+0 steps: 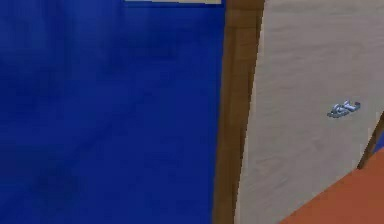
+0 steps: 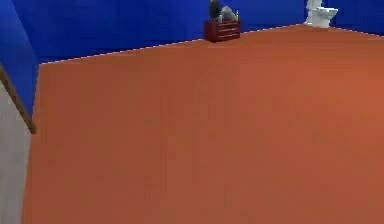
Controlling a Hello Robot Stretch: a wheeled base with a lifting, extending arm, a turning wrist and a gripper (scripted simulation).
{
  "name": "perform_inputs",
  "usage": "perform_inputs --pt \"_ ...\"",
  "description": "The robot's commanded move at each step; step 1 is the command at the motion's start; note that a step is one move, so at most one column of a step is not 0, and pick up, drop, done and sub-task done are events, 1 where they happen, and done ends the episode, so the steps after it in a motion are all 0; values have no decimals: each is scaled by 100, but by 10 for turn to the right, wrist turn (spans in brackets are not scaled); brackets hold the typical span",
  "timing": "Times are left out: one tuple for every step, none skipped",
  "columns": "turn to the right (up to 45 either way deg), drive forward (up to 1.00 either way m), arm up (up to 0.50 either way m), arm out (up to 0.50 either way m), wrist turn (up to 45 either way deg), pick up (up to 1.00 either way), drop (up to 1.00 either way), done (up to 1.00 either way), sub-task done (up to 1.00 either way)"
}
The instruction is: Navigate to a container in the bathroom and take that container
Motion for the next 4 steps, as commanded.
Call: perform_inputs --pt "-450 0 0 0 0 0 0 0 0" --pt "-450 0 0 0 0 0 0 0 0" --pt "-450 0 0 0 0 0 0 0 0" --pt "-120 0 0 0 0 0 0 0 0"
